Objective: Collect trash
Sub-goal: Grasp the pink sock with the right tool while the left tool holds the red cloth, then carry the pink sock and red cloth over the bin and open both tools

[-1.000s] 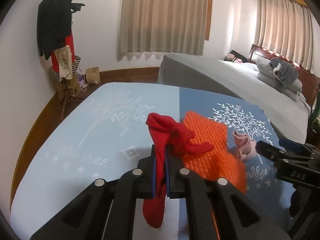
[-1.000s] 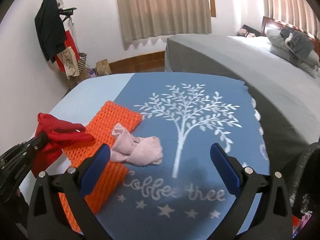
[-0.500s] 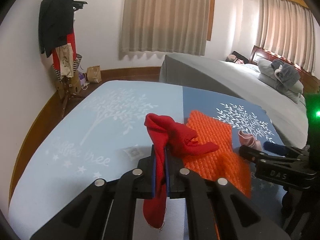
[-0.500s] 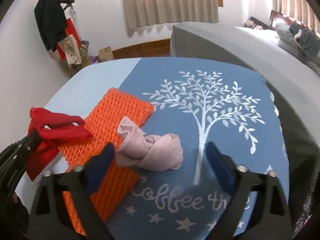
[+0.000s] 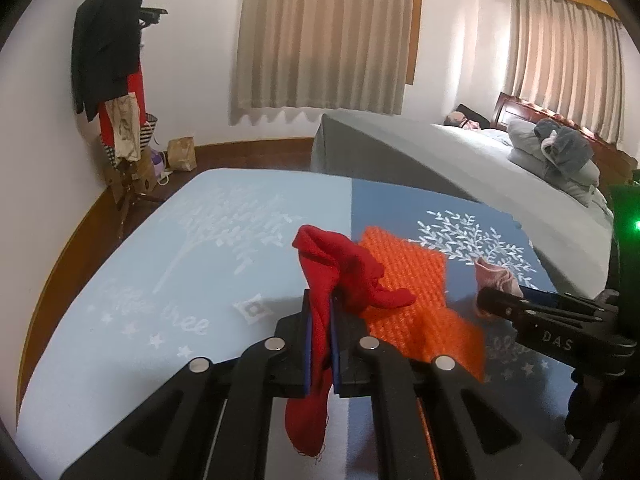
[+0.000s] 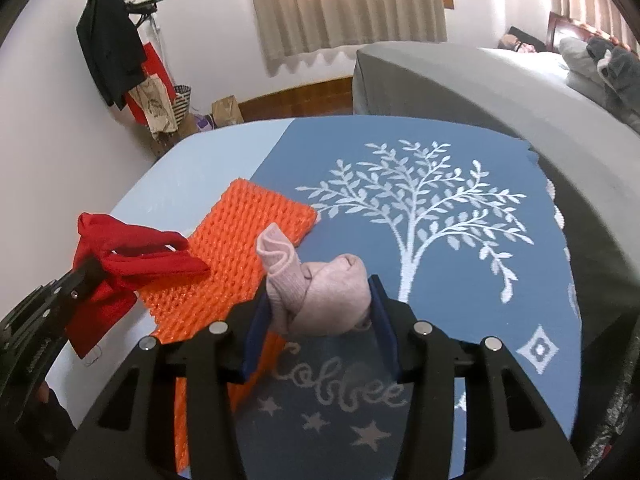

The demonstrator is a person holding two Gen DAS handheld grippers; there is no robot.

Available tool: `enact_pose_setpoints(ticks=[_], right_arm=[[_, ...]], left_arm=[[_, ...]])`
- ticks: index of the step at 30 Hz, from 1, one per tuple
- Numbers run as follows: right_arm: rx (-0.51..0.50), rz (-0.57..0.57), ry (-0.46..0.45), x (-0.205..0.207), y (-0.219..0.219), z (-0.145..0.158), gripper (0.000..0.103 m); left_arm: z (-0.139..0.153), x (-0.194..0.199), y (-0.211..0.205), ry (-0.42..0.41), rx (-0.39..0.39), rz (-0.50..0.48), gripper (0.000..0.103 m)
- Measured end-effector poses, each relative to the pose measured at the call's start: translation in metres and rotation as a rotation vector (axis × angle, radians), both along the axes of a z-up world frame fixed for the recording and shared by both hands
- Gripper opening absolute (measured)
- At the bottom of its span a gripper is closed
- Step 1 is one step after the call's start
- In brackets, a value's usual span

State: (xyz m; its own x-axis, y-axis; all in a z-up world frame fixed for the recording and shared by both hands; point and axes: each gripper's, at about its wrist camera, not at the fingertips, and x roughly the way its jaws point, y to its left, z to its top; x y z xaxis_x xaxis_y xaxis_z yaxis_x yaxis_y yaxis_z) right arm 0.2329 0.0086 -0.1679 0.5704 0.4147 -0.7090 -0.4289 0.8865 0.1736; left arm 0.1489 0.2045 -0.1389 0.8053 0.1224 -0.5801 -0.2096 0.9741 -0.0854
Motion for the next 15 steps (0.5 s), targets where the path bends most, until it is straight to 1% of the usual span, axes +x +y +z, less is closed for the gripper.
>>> enact_pose_setpoints(ticks=[15], right_arm=[[0.023,-0.033,-0.059,-0.027,-0.034,0.031,0.046]], left_arm=[[0.029,-0.008,-0.031,-0.067,-0.005,-0.068,0.007]])
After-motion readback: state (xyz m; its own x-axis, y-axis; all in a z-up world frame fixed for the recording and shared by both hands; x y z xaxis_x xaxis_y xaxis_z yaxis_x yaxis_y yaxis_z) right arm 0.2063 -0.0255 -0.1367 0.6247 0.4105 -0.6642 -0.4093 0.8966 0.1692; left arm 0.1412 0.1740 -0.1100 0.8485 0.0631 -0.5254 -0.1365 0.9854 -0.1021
